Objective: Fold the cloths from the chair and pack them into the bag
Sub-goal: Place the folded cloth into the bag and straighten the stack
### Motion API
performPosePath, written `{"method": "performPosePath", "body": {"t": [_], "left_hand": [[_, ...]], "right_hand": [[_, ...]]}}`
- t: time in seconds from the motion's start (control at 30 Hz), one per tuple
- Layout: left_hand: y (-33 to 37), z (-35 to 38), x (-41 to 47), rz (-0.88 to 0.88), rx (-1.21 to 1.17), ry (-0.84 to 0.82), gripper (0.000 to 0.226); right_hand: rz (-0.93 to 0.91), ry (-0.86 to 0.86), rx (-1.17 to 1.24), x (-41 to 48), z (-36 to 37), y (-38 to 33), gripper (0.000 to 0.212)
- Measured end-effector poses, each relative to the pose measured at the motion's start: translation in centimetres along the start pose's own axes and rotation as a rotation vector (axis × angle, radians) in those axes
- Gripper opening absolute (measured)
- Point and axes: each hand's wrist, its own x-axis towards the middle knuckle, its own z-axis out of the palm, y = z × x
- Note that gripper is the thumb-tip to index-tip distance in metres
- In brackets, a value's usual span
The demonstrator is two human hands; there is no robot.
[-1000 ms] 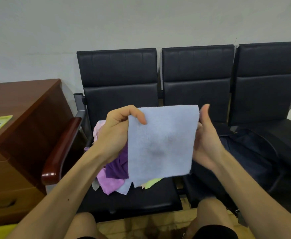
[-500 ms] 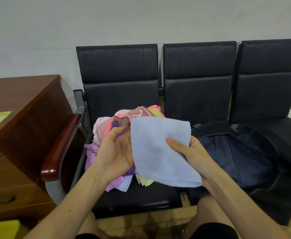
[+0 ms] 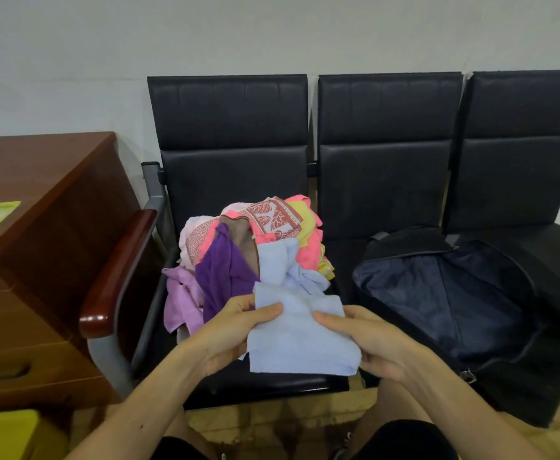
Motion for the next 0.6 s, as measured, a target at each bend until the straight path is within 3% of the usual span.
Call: {"method": "performPosePath", "body": {"t": [0.13, 0.27, 0.43, 0.53, 0.6], "left_hand": [[-1.6, -0.9, 0.5, -0.133, 0.015, -0.035, 0.044], [-0.9, -1.5, 0.7, -0.097, 0.048, -0.140, 0.055], [2.7, -0.4, 0.0, 0.172, 0.082, -0.097, 0.041], [4.9, 0.0, -1.5, 0.366, 0.023, -0.079, 0.032], [5.6, 0.3, -2.2, 0.430, 0.044, -0.103, 0.030]], "right_hand": [[0.030, 0.022, -0.040, 1.0, -1.3, 1.3, 0.034], [-0.022, -0.013, -0.068, 1.0, -1.8, 0.3, 0.040], [-0.352, -0.042, -0.314, -2.0, -1.0, -4.0, 0.049], [-0.592, -0.033, -0.425, -4.2, -0.8, -5.9, 0.033], [-0.659, -0.020, -0.453, -4.8, -1.0, -6.3, 0.037]]}}
